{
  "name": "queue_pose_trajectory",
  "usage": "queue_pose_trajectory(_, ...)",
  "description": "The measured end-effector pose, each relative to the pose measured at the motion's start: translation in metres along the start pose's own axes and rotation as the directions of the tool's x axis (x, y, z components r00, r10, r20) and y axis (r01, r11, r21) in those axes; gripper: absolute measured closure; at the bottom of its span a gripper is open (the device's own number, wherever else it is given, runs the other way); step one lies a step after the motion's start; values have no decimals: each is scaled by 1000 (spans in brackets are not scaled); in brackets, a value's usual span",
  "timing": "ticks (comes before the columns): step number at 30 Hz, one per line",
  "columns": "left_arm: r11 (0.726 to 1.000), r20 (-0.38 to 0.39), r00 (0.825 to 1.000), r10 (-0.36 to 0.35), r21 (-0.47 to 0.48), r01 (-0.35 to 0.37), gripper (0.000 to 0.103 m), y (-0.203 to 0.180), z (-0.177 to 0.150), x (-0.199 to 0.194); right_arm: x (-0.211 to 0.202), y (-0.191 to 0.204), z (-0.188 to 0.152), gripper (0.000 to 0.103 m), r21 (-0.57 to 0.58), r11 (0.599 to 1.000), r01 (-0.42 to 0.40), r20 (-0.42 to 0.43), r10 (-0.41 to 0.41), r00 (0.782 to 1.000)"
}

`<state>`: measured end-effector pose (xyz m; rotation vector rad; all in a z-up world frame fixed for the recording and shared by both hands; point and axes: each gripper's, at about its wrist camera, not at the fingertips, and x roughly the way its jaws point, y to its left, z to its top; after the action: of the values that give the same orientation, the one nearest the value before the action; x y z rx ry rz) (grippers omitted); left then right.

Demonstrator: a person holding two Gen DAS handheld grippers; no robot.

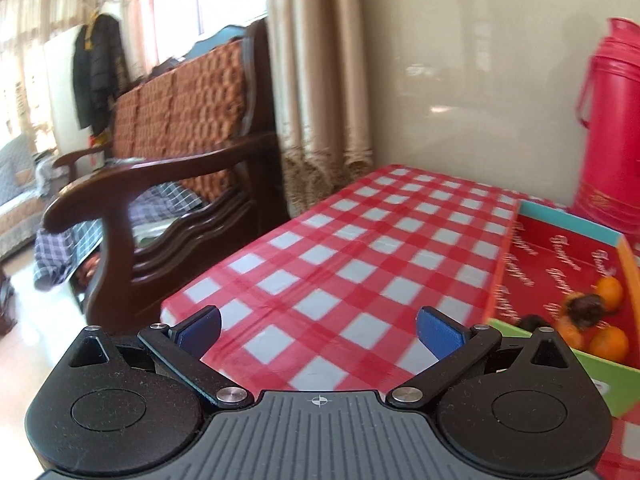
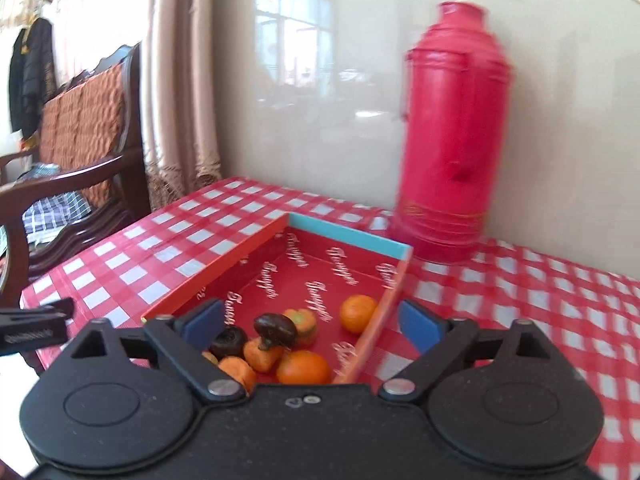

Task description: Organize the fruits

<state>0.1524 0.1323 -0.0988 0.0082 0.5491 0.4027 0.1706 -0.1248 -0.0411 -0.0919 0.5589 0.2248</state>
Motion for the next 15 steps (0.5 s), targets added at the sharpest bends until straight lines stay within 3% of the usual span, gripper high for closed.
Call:
queue_pose_trajectory(3,998,18,999,-52,42,51,0,-12,3,-33,-34,-5,-5,6,10,998,56,19,-57,998)
queue_pose_trajectory(8,990,9,991,-135,51,134,0,-17,9,-92,-92,-13,-17,6,71,992,106,35,-109,993)
queue_pose_trajectory(15,977,45,985,-169,142,162,0,-24,5,-158,-147,-20,-38,6,165,975,150,31,-157,987)
